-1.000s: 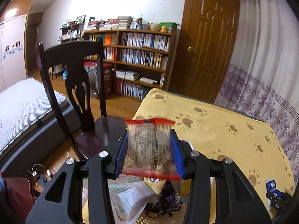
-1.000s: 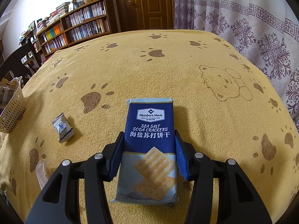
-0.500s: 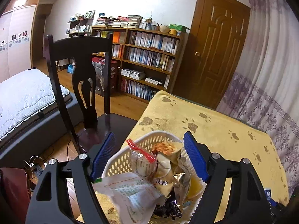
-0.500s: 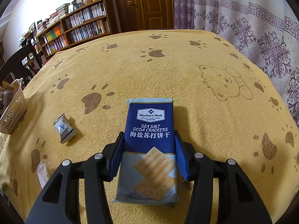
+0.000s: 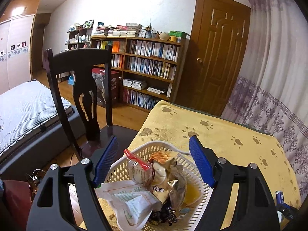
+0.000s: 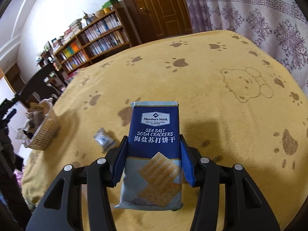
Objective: Organize snacks
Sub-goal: 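Carry the cracker box in the right tool into the basket and release it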
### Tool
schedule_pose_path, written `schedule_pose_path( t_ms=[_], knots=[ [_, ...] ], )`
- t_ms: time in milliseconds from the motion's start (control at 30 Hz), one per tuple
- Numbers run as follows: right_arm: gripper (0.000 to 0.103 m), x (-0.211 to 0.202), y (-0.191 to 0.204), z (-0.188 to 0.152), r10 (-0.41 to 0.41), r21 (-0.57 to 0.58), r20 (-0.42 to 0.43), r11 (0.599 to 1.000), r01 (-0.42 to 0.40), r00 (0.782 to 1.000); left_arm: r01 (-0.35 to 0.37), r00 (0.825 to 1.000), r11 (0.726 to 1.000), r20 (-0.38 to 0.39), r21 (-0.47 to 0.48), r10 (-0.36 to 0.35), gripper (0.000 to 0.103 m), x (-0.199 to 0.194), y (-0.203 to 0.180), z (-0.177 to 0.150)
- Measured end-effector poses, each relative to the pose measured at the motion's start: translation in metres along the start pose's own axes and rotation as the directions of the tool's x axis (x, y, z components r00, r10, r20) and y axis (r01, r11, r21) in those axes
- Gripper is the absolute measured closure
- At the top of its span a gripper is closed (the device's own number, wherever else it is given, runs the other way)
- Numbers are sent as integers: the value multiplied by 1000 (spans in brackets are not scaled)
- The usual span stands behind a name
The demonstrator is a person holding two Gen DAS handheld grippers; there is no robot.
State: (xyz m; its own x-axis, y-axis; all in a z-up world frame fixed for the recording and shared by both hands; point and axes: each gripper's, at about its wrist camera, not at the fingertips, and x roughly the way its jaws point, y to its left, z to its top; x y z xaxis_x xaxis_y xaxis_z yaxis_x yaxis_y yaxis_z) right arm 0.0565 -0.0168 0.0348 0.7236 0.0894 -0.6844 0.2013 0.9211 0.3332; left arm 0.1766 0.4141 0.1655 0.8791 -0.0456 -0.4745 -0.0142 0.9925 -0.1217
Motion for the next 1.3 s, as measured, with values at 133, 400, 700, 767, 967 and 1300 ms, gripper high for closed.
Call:
schedule_pose_path(
  t_ms=[133, 400, 700, 767, 967, 1300],
  knots=[
    [52, -3, 8, 3, 50, 11, -8, 999, -50, 999, 2, 1000, 1000, 10, -2, -2, 25, -5, 0, 1],
    [53, -1, 46, 15, 162, -19, -36, 986, -163, 986, 1, 1000, 999, 31, -32, -1, 24, -12, 10, 3],
    [52, 13, 117, 33, 303, -69, -99, 948, -310, 948, -2, 998, 999, 56, -54, 5, 24, -20, 19, 7],
    [52, 17, 132, 38, 336, -71, -115, 936, -345, 935, 0, 998, 998, 62, -59, 4, 24, -22, 21, 8],
    [52, 42, 188, 47, 423, -56, -184, 897, -439, 887, 12, 997, 998, 77, -69, -7, 24, -27, 22, 12],
    [52, 74, 253, 48, 450, -59, -267, 875, -480, 852, 16, 995, 999, 96, -30, -13, 24, -32, 5, 13]
  ],
)
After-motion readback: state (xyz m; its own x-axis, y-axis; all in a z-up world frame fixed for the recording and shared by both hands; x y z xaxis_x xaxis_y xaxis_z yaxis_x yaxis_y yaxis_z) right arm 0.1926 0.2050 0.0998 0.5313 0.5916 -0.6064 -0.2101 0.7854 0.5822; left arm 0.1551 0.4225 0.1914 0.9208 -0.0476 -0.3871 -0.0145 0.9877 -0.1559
